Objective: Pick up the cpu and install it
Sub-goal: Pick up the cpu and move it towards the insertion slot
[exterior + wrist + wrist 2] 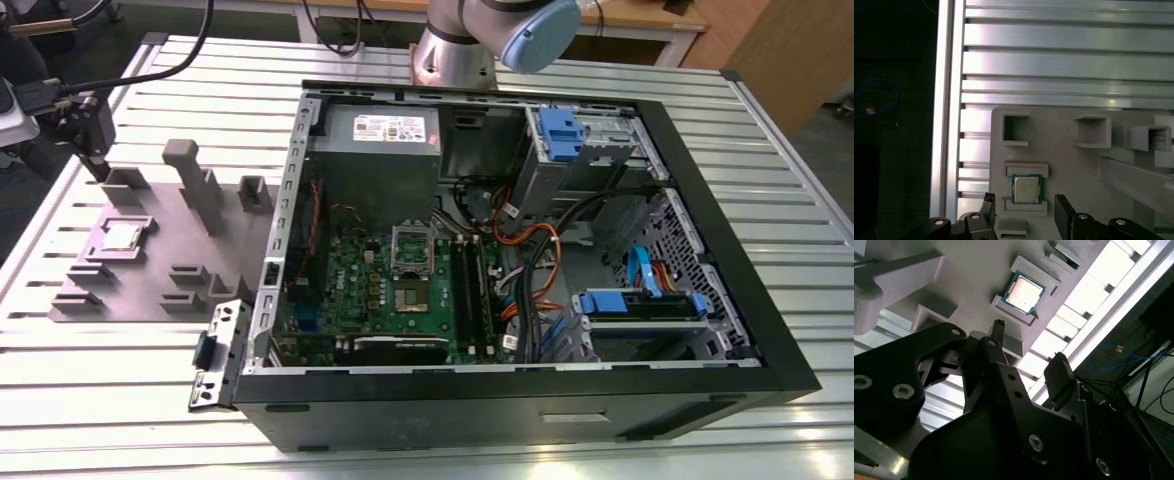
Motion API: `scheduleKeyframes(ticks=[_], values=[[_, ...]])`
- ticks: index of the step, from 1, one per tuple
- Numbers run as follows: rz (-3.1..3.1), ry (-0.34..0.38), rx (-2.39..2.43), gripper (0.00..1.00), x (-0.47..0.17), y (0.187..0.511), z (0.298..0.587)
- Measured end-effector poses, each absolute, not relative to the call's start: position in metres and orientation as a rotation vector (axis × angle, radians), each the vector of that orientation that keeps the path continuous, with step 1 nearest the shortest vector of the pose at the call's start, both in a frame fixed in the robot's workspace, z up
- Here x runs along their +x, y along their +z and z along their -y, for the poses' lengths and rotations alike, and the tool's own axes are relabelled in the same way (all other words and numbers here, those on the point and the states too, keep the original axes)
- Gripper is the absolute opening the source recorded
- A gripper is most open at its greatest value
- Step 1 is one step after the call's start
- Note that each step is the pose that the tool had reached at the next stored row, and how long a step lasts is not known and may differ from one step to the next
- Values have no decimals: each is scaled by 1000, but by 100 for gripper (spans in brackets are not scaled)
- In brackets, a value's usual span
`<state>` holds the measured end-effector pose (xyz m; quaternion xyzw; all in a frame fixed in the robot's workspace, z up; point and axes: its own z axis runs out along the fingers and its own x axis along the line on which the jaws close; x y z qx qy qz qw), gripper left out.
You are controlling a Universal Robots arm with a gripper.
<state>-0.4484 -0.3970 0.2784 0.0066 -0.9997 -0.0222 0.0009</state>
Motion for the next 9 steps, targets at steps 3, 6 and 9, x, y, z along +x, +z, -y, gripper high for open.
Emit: scheduleKeyframes(ticks=[3, 6, 9], values=[[3139, -70, 21, 59, -448, 278, 397], [3139, -70, 21, 59, -448, 278, 397], [3139, -72, 21, 59, -448, 277, 398]])
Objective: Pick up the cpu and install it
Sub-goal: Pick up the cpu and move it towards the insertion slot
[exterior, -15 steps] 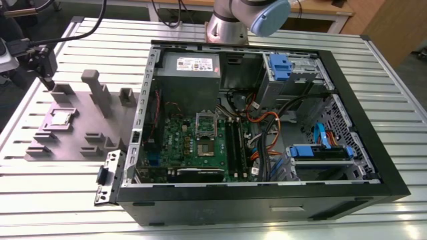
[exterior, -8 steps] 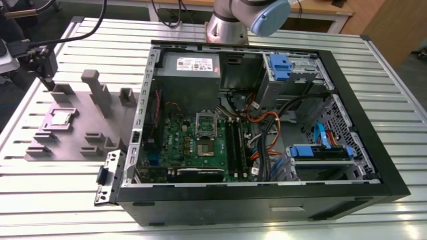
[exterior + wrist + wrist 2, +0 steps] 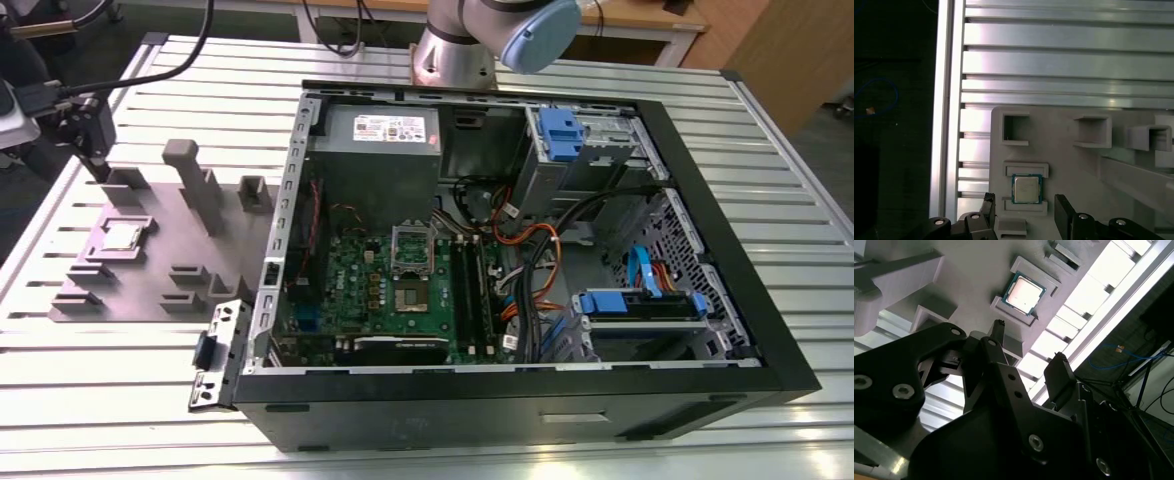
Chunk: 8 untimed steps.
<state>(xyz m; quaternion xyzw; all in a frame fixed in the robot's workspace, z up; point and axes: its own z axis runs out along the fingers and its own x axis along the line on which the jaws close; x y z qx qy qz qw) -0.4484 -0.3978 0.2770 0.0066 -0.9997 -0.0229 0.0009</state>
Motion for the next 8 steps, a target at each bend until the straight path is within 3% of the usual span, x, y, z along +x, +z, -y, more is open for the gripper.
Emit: scheduleKeyframes(ticks=[8], values=[[3139, -74, 21, 59, -448, 266, 399]])
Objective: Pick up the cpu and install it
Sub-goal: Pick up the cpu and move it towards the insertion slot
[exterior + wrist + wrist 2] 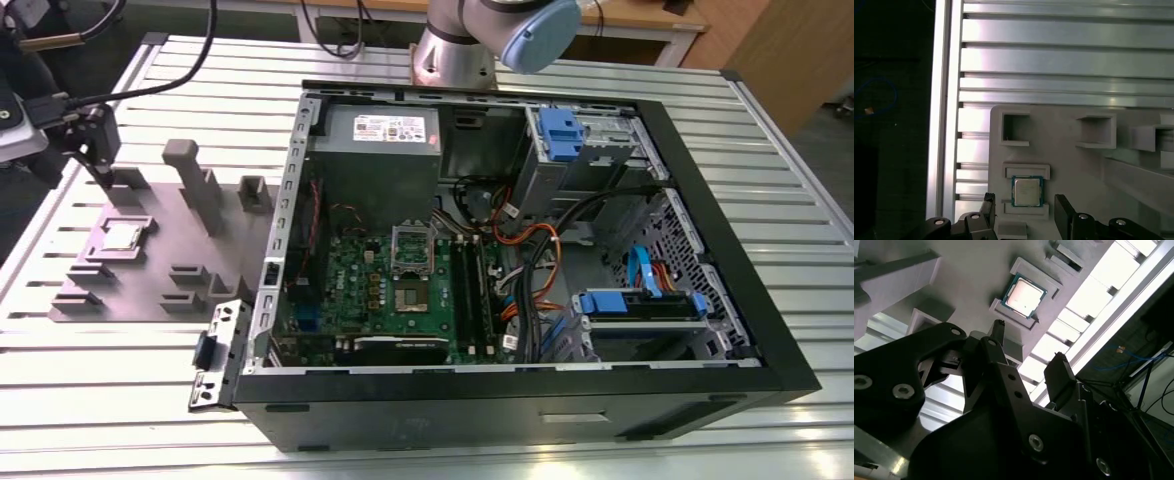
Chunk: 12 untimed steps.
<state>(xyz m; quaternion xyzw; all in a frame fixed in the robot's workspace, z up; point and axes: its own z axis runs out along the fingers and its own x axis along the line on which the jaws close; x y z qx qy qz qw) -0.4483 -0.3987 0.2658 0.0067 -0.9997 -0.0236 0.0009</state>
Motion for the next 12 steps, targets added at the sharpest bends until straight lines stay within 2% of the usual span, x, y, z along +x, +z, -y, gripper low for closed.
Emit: scheduleKeyframes(ticks=[12], values=[[3146, -58, 21, 59, -448, 248, 401]])
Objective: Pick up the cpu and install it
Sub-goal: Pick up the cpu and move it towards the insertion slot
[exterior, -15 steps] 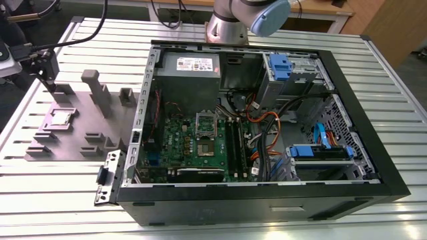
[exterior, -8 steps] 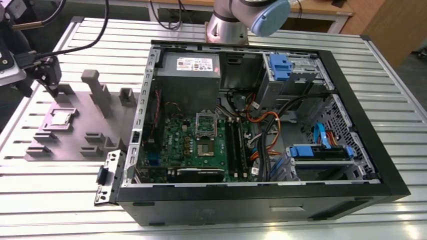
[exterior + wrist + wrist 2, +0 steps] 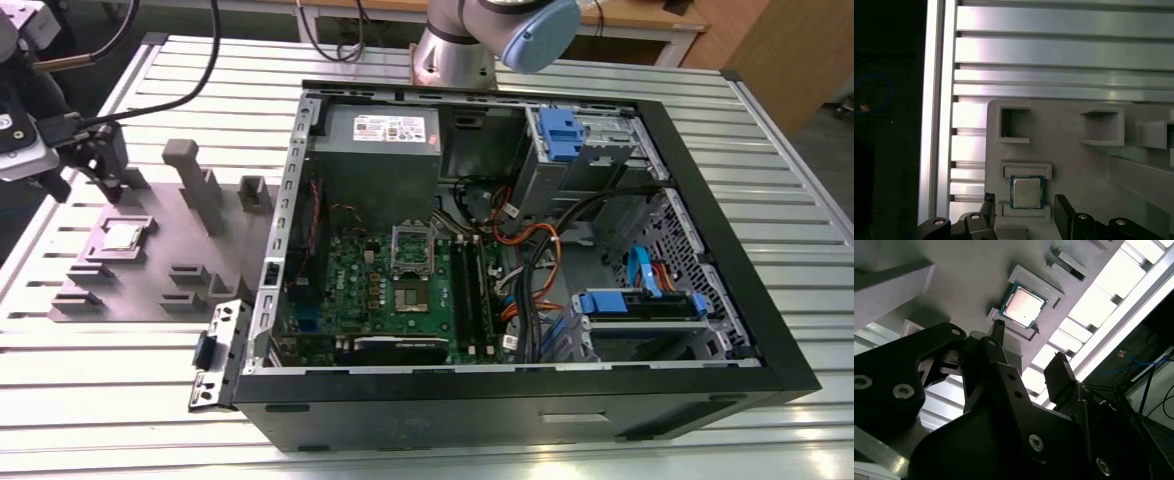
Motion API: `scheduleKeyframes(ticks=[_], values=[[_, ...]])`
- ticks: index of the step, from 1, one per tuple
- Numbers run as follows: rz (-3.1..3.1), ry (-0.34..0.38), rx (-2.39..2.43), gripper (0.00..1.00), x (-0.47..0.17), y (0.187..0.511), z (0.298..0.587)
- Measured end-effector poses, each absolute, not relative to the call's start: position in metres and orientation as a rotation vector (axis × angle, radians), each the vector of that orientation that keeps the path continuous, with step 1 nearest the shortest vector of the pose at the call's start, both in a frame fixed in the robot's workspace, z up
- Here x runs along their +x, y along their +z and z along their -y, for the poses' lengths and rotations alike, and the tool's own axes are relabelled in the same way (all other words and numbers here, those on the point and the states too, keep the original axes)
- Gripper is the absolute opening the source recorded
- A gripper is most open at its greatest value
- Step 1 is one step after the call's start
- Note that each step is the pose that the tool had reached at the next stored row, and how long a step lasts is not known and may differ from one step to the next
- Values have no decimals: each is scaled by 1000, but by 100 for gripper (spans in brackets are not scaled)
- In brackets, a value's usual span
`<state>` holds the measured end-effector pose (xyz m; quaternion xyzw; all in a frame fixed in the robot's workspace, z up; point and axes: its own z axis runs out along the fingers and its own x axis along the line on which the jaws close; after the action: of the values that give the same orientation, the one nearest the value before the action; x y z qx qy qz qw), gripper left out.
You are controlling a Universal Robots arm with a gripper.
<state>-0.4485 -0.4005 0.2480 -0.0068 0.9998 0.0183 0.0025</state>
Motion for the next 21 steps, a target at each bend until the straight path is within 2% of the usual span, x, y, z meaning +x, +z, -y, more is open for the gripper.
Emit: scheduleKeyframes(ticks=[21], values=[[-3131, 57, -36, 59, -446, 220, 404]])
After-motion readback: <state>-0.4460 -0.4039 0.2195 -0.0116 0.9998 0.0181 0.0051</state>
